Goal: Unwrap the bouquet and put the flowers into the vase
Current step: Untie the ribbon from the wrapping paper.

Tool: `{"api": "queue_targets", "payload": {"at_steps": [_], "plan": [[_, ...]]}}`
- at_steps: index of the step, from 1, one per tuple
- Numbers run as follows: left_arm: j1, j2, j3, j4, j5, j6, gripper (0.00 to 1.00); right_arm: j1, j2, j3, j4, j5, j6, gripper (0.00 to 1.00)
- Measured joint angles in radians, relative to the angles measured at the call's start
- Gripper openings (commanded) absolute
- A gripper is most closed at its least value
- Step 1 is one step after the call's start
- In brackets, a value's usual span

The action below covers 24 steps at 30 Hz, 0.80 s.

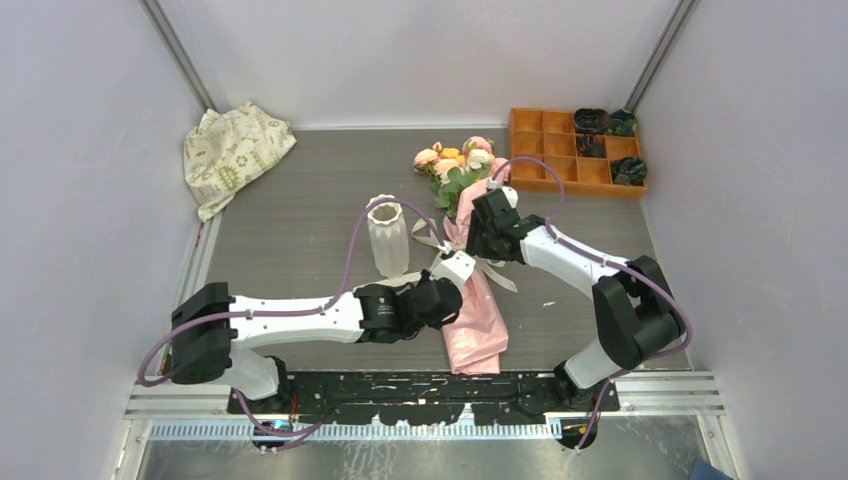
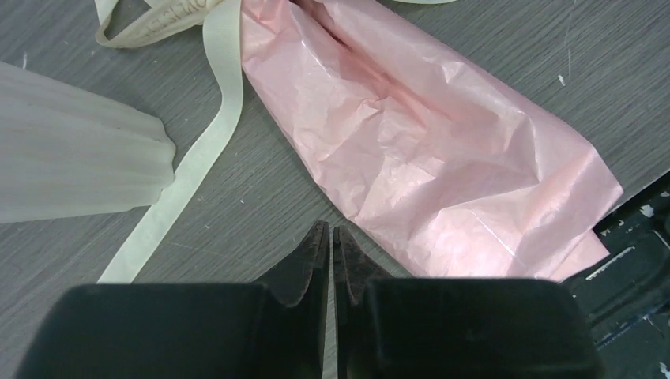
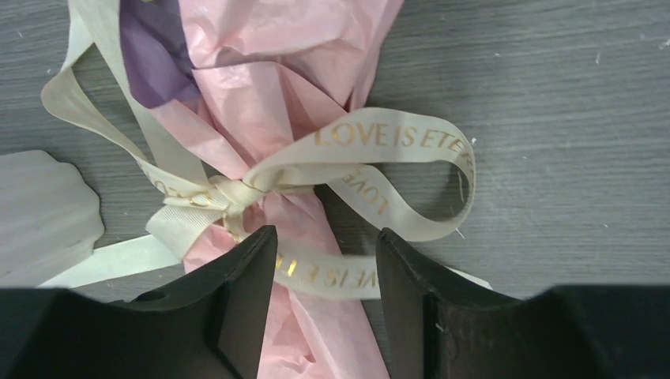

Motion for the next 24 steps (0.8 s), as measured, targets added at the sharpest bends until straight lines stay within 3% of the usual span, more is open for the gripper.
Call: {"api": "queue_targets", "payload": {"at_steps": [6, 17, 24], "plan": [[0.018, 0.043, -0.036, 0.101, 0.001, -0.001, 0.07, 0.0, 0.036, 0.019, 0.023, -0.032, -0.006, 0.6], [0.027, 0.261, -0.037, 0.259, 0.045, 0.007, 0.03, 0.001, 0.031, -0.063, 0.085, -0.078, 0.026, 0.58], [0.036, 0.326, -0.028, 0.323, 0.059, 0.022, 0.01, 0.001, -0.101, -0.1, 0.056, -0.078, 0.032, 0.62]]}}
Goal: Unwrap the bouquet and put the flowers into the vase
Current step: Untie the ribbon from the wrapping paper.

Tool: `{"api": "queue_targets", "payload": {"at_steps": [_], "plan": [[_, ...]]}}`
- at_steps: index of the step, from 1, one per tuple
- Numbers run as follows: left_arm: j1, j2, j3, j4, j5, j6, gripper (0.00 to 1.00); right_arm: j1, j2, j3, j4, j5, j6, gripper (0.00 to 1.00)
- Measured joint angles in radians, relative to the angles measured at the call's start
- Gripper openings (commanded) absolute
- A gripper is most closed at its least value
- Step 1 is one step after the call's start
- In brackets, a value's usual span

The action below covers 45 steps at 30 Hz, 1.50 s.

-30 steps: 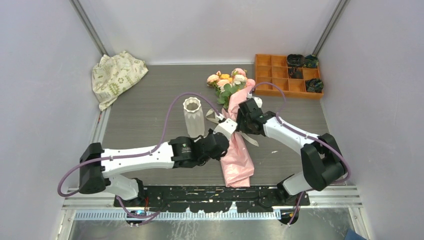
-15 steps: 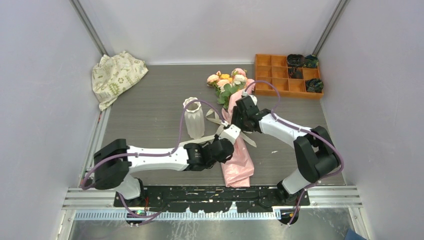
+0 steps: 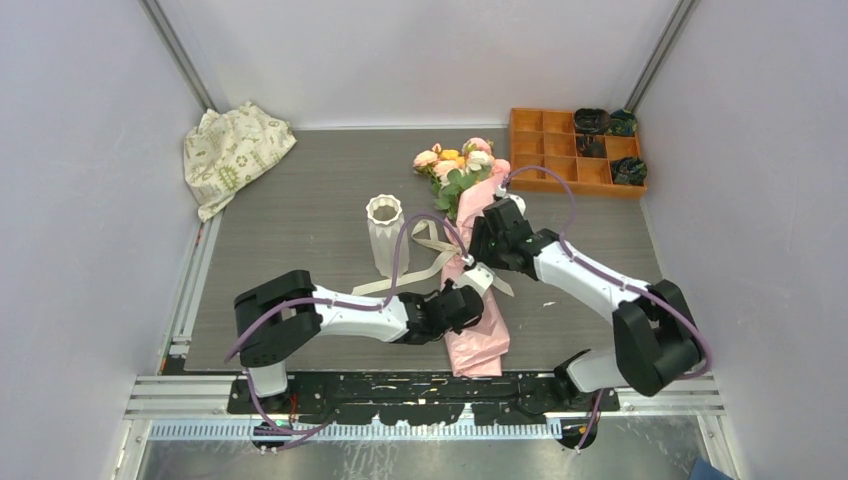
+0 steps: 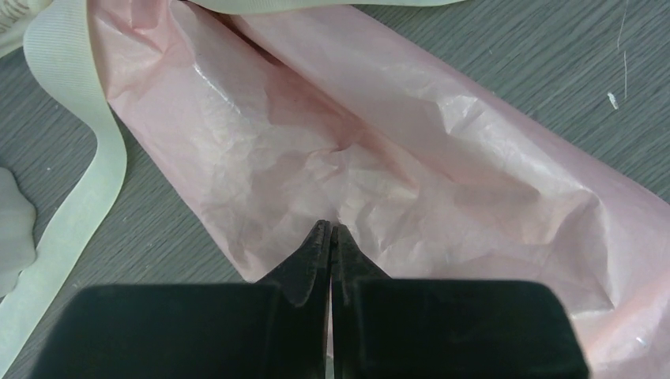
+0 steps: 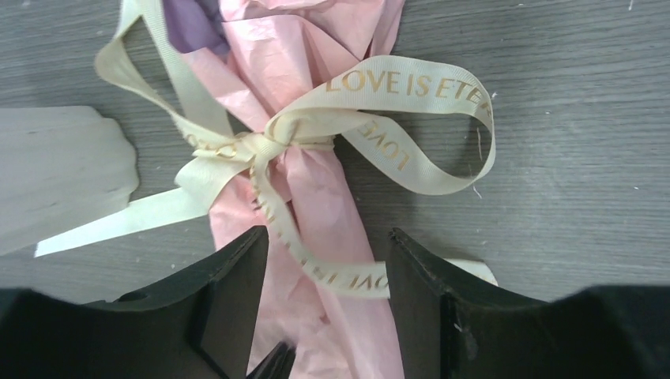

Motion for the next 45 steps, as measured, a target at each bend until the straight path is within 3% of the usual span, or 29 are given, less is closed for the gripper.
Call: {"api": "queue_targets", "payload": {"at_steps": [9, 14, 19, 27, 29, 30, 31, 33, 45], "plan": [[0.01, 0.028, 0.0, 0.044, 0.006, -0.005, 0.0, 0.0, -0.072, -0.048, -0.021, -0.024, 0.0, 0.61], [0.01, 0.028, -0.001, 0.046, 0.006, -0.016, 0.0, 0.0, -0.025, -0.081, -0.019, -0.038, 0.005, 0.46], [0.01, 0.028, -0.011, 0.057, 0.006, -0.024, 0.0, 0.0, -0.013, -0.082, -0.006, -0.043, 0.011, 0.37], [0.01, 0.028, -0.012, 0.063, 0.007, -0.027, 0.0, 0.002, -0.054, -0.061, -0.041, -0.014, 0.007, 0.44], [0.01, 0.029, -0.012, 0.064, 0.01, -0.027, 0.0, 0.002, -0.067, -0.046, -0.051, -0.002, 0.006, 0.36], [0.01, 0.029, -0.012, 0.065, 0.011, -0.027, 0.0, 0.002, -0.068, -0.037, -0.053, 0.005, 0.006, 0.29], [0.01, 0.029, -0.012, 0.066, 0.013, -0.027, 0.0, 0.002, -0.068, -0.029, -0.054, 0.01, 0.002, 0.14], [0.01, 0.029, -0.012, 0.068, 0.013, -0.027, 0.0, 0.002, -0.068, -0.016, -0.055, 0.022, 0.0, 0.01], [0.01, 0.048, -0.007, 0.091, 0.032, -0.027, 0.0, -0.009, -0.111, 0.062, -0.175, 0.112, -0.023, 0.01]]}}
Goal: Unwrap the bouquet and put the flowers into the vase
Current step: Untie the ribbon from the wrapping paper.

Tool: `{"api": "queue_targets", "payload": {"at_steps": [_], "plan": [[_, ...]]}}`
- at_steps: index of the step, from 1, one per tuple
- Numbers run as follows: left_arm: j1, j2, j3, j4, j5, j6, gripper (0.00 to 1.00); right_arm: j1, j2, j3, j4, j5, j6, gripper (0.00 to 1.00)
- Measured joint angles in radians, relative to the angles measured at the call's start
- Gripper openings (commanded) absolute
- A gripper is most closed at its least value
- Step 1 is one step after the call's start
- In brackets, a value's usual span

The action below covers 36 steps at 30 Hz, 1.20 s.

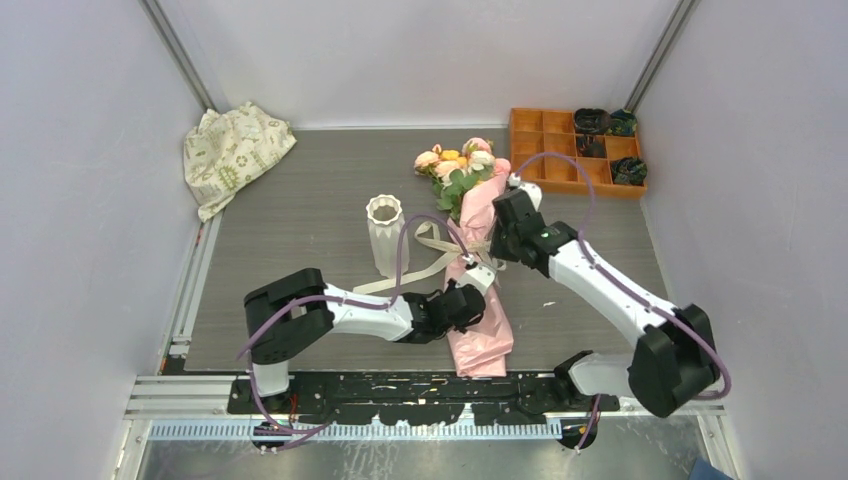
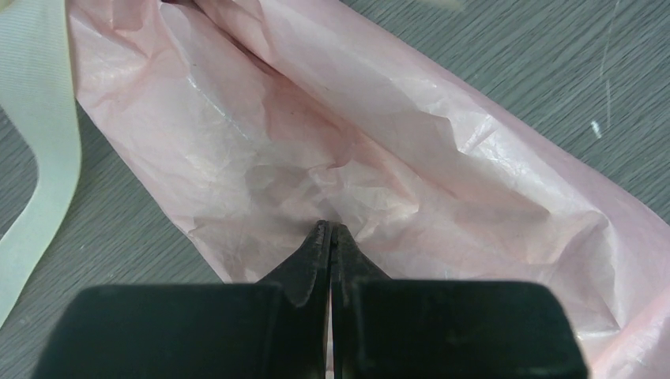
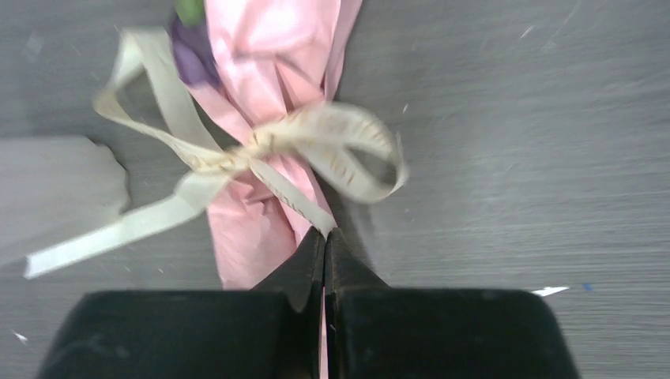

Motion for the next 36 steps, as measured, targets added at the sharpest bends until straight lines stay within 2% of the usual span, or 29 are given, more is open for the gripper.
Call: {"api": "queue_targets", "payload": {"at_steps": [10, 21, 30, 36], "plan": [[0.022, 0.054, 0.045, 0.046, 0.035, -0.001, 0.0, -0.084, -0.255, 0.282, -0.196, 0.143, -0.061, 0.01], [0.04, 0.098, 0.087, 0.078, 0.063, -0.003, 0.0, -0.086, -0.401, 0.459, -0.349, 0.341, -0.08, 0.01], [0.042, 0.099, 0.088, 0.079, 0.066, -0.003, 0.0, -0.089, -0.522, 0.51, -0.42, 0.58, -0.083, 0.01], [0.043, 0.078, 0.087, 0.051, 0.063, -0.004, 0.0, -0.089, -0.567, 0.542, -0.459, 0.655, -0.081, 0.08]]}}
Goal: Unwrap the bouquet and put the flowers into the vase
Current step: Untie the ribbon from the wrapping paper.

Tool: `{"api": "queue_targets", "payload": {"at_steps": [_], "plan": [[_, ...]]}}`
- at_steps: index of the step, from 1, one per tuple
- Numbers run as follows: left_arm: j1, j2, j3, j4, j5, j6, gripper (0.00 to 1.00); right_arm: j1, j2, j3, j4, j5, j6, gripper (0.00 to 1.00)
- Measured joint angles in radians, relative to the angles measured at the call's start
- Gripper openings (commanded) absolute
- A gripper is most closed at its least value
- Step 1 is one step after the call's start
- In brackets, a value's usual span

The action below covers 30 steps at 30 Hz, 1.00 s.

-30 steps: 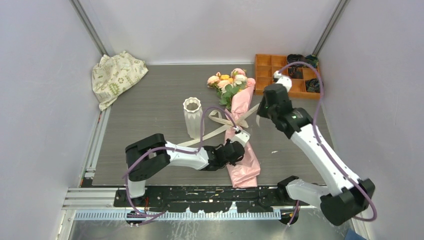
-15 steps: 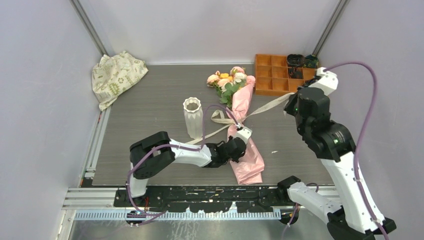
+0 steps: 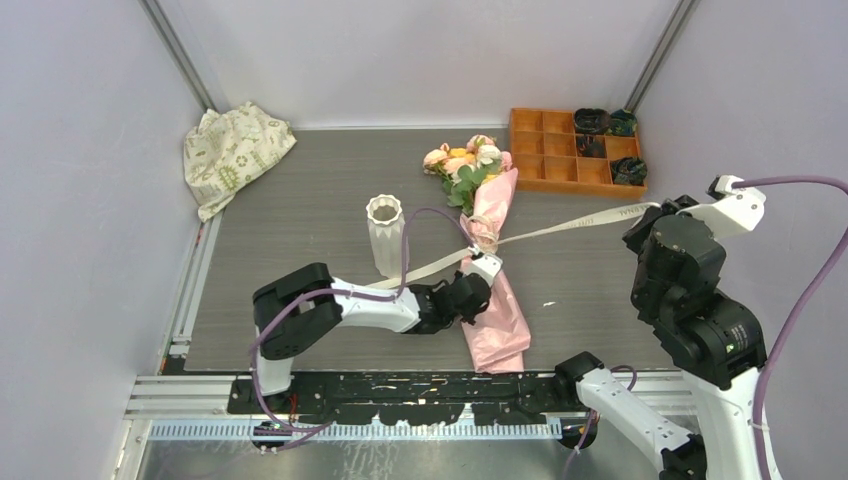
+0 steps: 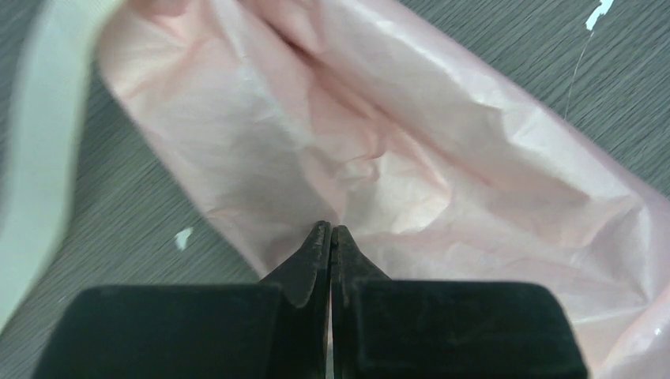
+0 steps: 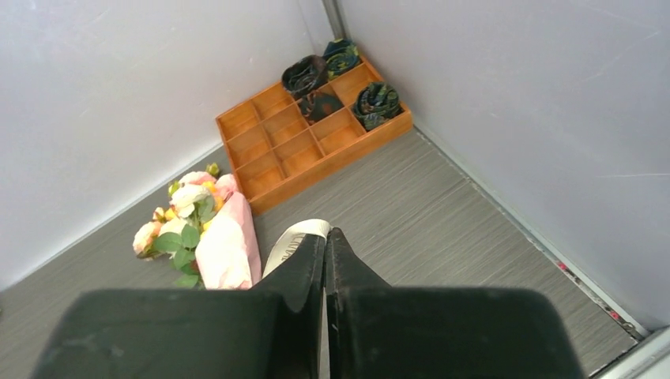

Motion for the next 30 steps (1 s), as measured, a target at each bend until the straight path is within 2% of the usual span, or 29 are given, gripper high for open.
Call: {"api": "queue_targets", "payload": {"at_steps": [1, 3, 5, 7, 9, 11, 15, 23, 26, 30], "plan": [[0.0, -0.018, 0.0, -0.032, -0.006, -0.001, 0.0, 0.0, 0.0, 0.0, -0.003, 0.013, 0.002, 0.1], [0.0, -0.064, 0.0, -0.096, -0.026, -0.007, 0.05, 0.0, 0.005, 0.0, -0.009, 0.04, 0.004, 0.24], [0.001, -0.138, 0.0, -0.175, -0.061, -0.016, 0.23, 0.0, 0.012, -0.001, -0.016, 0.074, 0.011, 0.39], [0.001, -0.233, 0.0, -0.239, -0.104, -0.022, 0.35, 0.0, 0.014, -0.013, -0.018, 0.097, 0.016, 0.55], [0.002, -0.353, 0.0, -0.282, -0.156, -0.024, 0.4, -0.002, 0.014, -0.04, -0.018, 0.098, 0.03, 0.66], [0.003, -0.444, 0.0, -0.296, -0.196, -0.023, 0.41, -0.002, 0.018, -0.085, -0.014, 0.084, 0.042, 0.7], [0.004, -0.523, 0.004, -0.324, -0.245, -0.023, 0.41, -0.002, 0.064, -0.203, 0.024, -0.04, 0.062, 0.68], [0.007, -0.536, -0.086, -0.387, -0.24, -0.06, 0.41, -0.002, 0.291, -0.468, 0.252, -0.526, 0.105, 0.68], [0.007, -0.594, -0.124, -0.414, -0.241, -0.074, 0.41, -0.002, 0.388, -0.504, 0.31, -0.642, 0.109, 0.67], [0.006, -0.729, -0.175, -0.434, -0.252, -0.098, 0.41, 0.006, 0.471, -0.502, 0.377, -0.72, 0.107, 0.62]]}}
